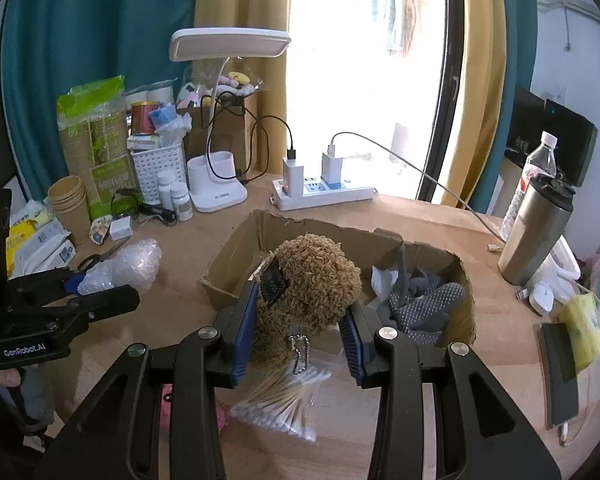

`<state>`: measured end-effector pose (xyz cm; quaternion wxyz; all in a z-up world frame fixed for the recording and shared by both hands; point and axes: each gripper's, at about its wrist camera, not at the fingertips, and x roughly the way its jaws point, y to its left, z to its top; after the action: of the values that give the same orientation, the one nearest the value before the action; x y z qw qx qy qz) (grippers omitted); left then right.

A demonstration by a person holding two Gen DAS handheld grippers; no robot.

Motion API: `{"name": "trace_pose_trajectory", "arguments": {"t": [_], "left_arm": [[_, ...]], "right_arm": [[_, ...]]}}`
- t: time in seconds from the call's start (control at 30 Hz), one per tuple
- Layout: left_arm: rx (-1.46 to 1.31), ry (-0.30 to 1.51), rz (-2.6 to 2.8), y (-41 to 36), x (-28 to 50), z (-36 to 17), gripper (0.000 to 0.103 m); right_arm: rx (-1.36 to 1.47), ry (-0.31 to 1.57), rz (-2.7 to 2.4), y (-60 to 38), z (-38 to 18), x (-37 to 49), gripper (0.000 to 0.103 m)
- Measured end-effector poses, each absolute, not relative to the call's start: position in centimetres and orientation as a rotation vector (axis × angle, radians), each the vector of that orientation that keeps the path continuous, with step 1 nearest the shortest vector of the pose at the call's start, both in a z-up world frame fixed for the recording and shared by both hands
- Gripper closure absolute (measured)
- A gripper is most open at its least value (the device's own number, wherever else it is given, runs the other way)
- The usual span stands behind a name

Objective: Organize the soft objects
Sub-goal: 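Carry the bubble wrap and teddy pouch with both tools over the box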

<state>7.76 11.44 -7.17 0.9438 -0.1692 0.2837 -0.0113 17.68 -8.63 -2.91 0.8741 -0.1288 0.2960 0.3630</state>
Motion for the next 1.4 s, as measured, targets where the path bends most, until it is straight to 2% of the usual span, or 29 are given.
{"name": "trace_pose_trajectory", "arguments": {"t": [0.8, 1.4], "left_arm": [[-0.263, 0.615, 0.014, 9.6, 14.6, -5.9, 0.057], [-0.219, 0.688, 0.048, 8.9, 20.6, -7.3, 0.057]], "right_arm": [[-0.172, 0.567, 0.86, -10.4, -3.2, 23.4, 0.062], [-0.12, 0.594, 0.932, -9.8, -5.2, 27.4, 0.061]]}}
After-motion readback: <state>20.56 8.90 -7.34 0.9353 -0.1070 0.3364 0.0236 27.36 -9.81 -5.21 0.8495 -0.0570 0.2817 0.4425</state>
